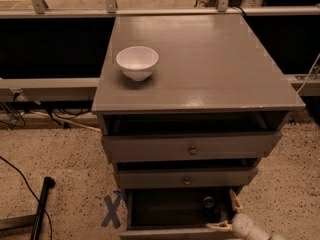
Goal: Place pepsi can into bottom drawer
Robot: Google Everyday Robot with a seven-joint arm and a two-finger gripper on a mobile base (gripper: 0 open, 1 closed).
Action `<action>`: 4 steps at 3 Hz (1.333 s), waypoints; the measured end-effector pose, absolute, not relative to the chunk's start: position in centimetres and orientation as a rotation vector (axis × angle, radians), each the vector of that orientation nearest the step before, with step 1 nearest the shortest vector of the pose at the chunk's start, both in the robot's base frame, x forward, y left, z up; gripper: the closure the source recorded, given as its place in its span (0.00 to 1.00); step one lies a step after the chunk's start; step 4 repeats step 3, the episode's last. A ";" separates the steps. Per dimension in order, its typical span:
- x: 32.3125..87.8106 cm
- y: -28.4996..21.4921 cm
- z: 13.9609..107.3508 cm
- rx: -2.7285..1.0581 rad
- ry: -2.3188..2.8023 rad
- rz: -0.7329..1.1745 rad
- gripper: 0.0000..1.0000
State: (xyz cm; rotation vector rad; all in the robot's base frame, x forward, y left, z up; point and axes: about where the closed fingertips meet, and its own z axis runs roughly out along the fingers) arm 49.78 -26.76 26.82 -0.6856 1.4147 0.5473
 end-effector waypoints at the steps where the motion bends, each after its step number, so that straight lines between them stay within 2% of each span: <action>1: 49.4 -27.4 26.8 -0.700 1.424 0.523 0.00; 2: 47.7 -30.5 26.5 -0.648 1.450 0.473 0.00; 4: 47.5 -30.7 26.5 -0.644 1.451 0.470 0.00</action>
Offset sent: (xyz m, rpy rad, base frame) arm -0.0505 -0.0898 -0.0088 -0.0291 0.0201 -0.1837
